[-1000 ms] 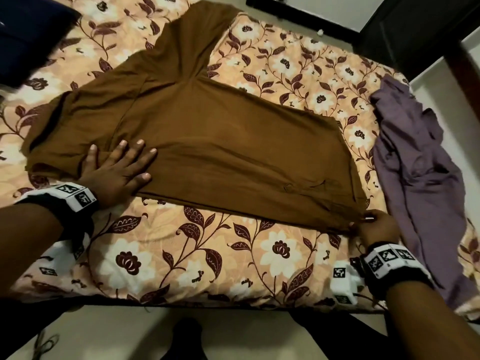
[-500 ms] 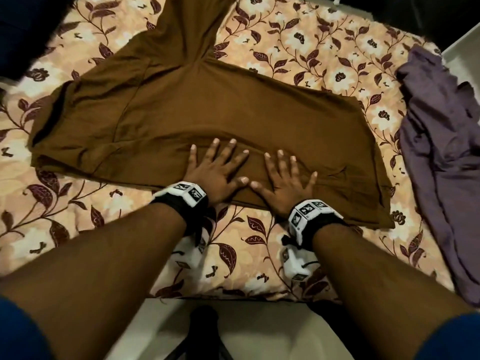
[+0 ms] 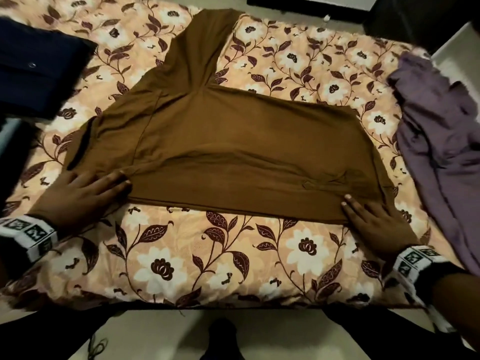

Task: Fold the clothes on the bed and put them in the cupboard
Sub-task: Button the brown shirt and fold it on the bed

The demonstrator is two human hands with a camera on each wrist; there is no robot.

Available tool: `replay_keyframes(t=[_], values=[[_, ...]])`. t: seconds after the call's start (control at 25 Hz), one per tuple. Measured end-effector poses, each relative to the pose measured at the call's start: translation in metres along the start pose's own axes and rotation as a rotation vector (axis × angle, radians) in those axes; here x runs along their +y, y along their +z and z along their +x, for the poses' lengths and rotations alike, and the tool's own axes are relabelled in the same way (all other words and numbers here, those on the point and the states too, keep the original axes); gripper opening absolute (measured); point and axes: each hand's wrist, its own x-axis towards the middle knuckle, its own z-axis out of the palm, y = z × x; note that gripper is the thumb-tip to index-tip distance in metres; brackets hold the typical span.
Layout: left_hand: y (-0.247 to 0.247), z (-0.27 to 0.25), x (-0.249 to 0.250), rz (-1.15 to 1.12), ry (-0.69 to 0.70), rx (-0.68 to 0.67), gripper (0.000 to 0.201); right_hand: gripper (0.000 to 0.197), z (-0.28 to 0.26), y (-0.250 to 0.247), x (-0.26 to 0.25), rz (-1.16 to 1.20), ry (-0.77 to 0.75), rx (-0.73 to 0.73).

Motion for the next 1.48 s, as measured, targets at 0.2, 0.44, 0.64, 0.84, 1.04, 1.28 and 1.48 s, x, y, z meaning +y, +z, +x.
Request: replay_keyframes(t=[0.2,0.44,0.64,0.84,1.04,1.28,1.48], values=[[-0.022,0.013,0.023,-0.395,-0.558,0.045,0.062,0.063,0.001,-0.008,-0.01,0.2,0.191,0.085],[-0.055,-0.004,0.043,-0.447,-0.598,-0.005,0.047,0.052,-0.034,-0.037,-0.003,0.366,0.295,0.091],[-0.096,-0.048,0.081,-0.15,-0.325,-0.396,0.049,0.026,-0.089,-0.021,-0.004,0.223,0.415,-0.094],[-0.114,-0.053,0.132,0.121,-0.16,-0.737,0.033,0.028,-0.103,0.021,-0.017,0.256,0.424,-0.245],[-0.094,0.027,0.195,-0.208,-0.14,-0.318,0.044,0.046,-0.085,-0.009,-0.075,0.416,0.362,0.046],[-0.011,0.065,0.262,-0.304,-0.159,-0.255,0.064,0.073,-0.045,0.032,-0.119,0.492,0.278,0.088],[0.0,0.061,0.265,-0.334,-0.185,-0.213,0.065,0.08,-0.035,0.038,-0.11,0.496,0.261,0.122]])
